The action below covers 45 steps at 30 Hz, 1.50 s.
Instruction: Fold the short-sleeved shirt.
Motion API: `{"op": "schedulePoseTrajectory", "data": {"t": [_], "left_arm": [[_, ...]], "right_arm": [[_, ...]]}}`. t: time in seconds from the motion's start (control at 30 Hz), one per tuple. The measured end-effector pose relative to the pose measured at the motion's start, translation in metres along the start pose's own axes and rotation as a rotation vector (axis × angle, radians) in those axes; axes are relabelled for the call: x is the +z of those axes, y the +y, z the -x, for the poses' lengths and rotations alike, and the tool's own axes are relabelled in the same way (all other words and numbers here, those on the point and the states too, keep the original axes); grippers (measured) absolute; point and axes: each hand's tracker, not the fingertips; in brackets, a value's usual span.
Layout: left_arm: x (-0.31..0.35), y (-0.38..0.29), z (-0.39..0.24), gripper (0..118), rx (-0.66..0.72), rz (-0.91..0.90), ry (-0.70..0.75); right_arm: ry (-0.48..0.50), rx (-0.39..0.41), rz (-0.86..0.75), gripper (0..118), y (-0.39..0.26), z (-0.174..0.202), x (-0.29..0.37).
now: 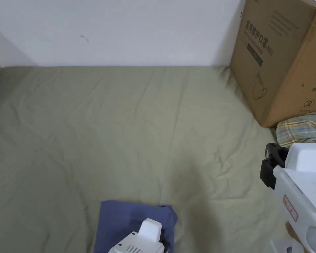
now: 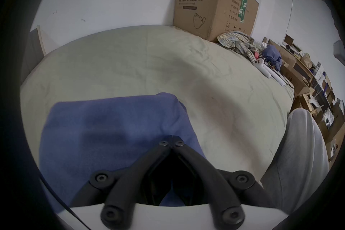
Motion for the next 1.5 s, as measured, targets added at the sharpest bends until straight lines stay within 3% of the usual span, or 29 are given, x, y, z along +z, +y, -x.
{"op": "schedulePoseTrajectory", "data": {"t": [0.3, 0.37, 0.5, 0.97, 1.17, 1.5], "left_arm": [[0.003, 0.008, -0.01, 0, -0.007, 0.037, 0.008], [0.019, 0.017, -0.008, 0, 0.042, -0.043, 0.016], [0.051, 0.043, 0.006, 0, 0.011, -0.181, 0.027], [0.197, 0.149, 0.08, 0, -0.001, -0.602, 0.284], [0.237, 0.154, 0.112, 0, 0.001, -0.693, 0.409], [0.256, 0.136, 0.147, 0, 0.077, -0.702, 0.48]], "right_arm": [[0.004, -0.007, -0.002, 0, 0.0, 0.002, 0.003], [0.009, -0.01, -0.009, 0, 0.002, 0.004, 0.007], [0.021, -0.012, -0.034, 0, 0.01, 0.01, 0.014], [0.047, -0.018, -0.175, 0, 0.048, 0.048, 0.04], [0.05, -0.015, -0.225, 0, 0.056, 0.062, 0.045], [0.067, -0.006, -0.243, 0, 0.053, 0.075, 0.044]]}}
